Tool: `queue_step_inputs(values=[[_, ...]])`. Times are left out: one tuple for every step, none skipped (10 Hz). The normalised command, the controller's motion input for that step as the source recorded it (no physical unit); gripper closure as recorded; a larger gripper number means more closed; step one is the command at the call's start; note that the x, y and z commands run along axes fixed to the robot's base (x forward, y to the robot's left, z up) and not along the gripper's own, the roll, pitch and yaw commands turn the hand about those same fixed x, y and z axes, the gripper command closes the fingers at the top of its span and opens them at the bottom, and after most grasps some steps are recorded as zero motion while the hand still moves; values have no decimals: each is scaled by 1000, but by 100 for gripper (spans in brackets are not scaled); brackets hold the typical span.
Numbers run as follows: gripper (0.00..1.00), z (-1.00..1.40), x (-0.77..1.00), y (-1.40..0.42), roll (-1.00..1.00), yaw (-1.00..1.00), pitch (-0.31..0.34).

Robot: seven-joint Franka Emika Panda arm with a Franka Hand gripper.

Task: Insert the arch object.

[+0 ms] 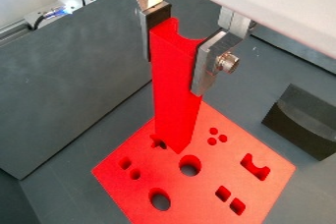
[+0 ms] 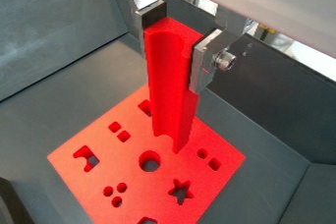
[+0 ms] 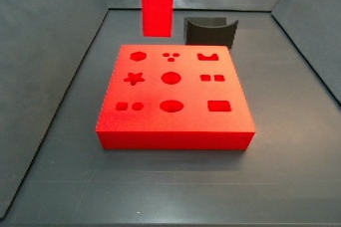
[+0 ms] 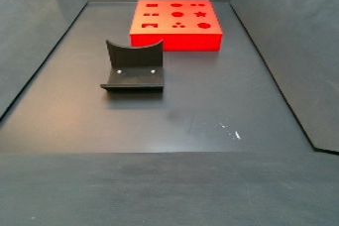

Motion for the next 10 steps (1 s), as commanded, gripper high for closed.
queue_step_inputs(values=[[100,0,411,186,-41,0,-76],[100,0,1000,437,-11,0,-33],[100,14,1000,434,0,0,-33],[100,151,1000,409,17,0,0],[100,191,1000,383,60,0,0],[100,109,1000,357,121,0,47],[100,0,1000,220,226,0,23],[100,-71,1000,257,224,0,33],[100,-169,1000,231,213,0,0],[100,-191,1000,149,244,-26,0]])
